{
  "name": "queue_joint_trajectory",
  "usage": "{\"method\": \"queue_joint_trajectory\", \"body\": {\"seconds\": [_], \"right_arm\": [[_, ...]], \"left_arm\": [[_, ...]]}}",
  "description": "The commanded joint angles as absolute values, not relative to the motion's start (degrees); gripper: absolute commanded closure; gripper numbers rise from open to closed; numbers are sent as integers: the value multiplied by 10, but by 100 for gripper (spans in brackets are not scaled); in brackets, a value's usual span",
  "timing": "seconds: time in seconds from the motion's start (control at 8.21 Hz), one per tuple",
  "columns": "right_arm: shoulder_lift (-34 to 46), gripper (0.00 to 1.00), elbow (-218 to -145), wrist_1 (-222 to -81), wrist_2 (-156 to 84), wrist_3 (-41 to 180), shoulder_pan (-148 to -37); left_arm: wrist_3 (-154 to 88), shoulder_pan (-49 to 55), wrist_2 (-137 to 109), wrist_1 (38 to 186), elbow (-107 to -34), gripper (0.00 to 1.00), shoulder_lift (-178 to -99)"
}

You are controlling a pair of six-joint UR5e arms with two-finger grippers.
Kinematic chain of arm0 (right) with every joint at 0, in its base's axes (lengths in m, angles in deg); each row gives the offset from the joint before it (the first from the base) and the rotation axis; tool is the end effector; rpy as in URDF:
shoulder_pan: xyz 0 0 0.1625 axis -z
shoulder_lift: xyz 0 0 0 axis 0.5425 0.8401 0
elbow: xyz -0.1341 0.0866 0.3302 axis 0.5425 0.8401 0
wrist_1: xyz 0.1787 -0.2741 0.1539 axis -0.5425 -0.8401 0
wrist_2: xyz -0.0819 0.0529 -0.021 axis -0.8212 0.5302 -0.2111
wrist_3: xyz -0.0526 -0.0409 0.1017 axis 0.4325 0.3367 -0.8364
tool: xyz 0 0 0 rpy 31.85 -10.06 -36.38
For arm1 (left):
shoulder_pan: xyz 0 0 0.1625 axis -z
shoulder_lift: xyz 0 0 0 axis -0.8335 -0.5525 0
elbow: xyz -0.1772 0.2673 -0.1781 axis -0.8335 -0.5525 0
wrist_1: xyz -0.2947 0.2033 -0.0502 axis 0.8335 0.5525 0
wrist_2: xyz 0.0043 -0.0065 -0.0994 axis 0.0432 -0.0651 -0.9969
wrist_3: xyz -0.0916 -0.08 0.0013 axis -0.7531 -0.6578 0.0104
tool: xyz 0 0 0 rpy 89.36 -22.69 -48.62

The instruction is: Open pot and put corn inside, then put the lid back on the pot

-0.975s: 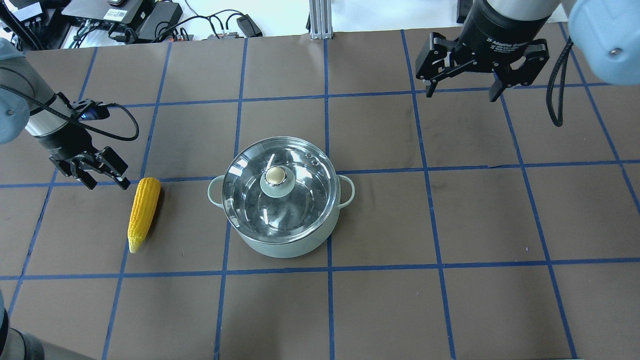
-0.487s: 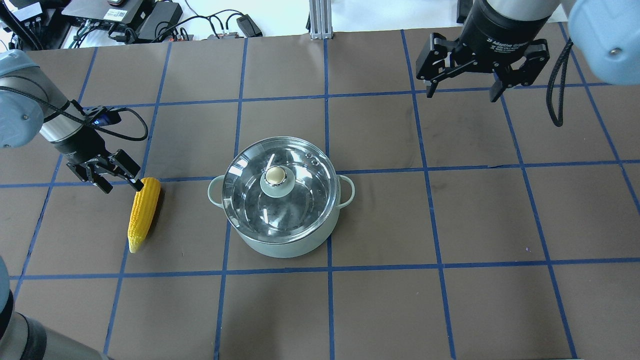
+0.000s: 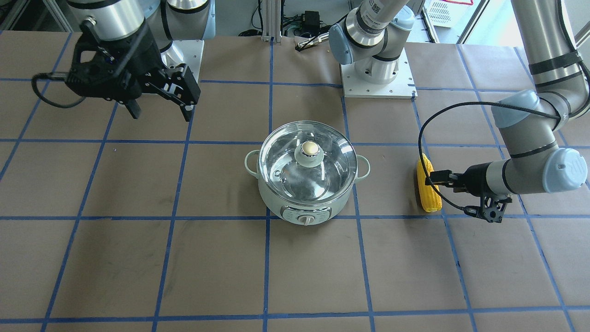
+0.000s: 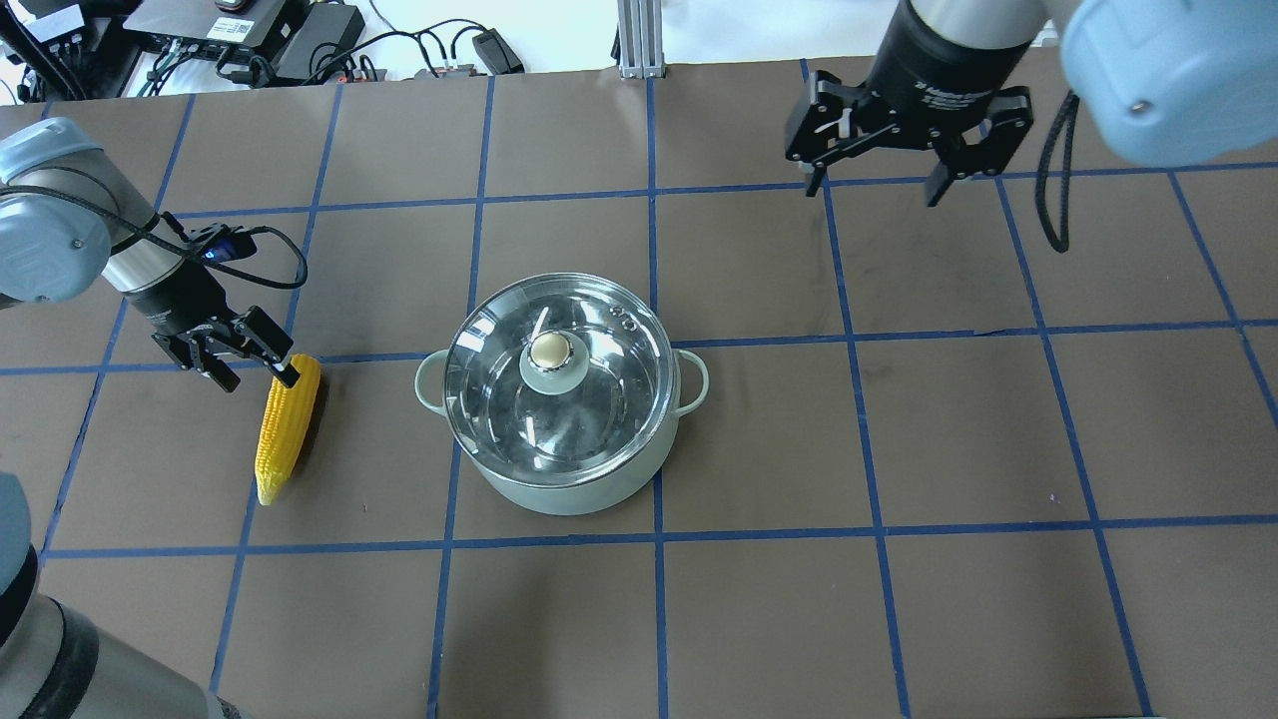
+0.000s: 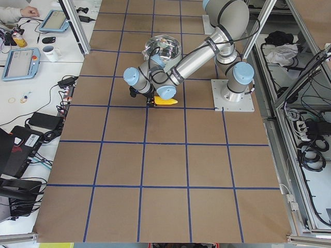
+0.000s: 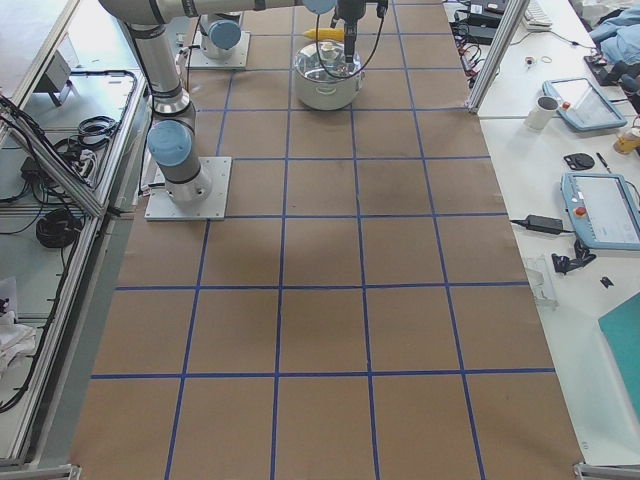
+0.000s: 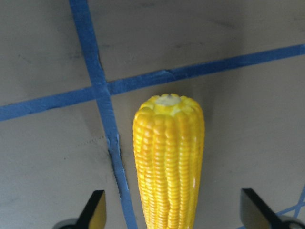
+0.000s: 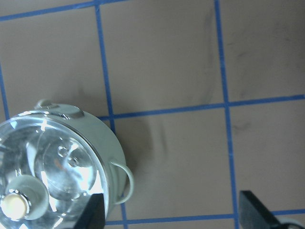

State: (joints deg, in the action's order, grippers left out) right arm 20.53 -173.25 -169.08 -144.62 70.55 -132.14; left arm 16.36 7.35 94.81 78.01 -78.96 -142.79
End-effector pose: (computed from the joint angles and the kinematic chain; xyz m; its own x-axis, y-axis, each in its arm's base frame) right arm 0.2176 -0.4489 0.4143 -0.9908 0.1008 -0.0899 0.1056 0.9931 -0.0509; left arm 0.0812 -0.4808 0.1621 -0.9567 0.0826 0.2790 0.1753 0.9289 0.3263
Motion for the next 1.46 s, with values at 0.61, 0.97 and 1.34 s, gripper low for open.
{"method": "queue_joint_trajectory", "body": {"seconds": [0.61,0.97,1.34], "right_arm": [[31,0,-1727,-1896,-1486,474,-1536],[30,2,-1734,-1874,-1480,487,-1543],[32,15,-1734,-1827,-1478,488,-1544]], "left_arm": [[161,74,927,759,-791,0,-1467],[160,74,932,755,-803,83,-1469],[97,77,933,768,-798,100,-1447]]}}
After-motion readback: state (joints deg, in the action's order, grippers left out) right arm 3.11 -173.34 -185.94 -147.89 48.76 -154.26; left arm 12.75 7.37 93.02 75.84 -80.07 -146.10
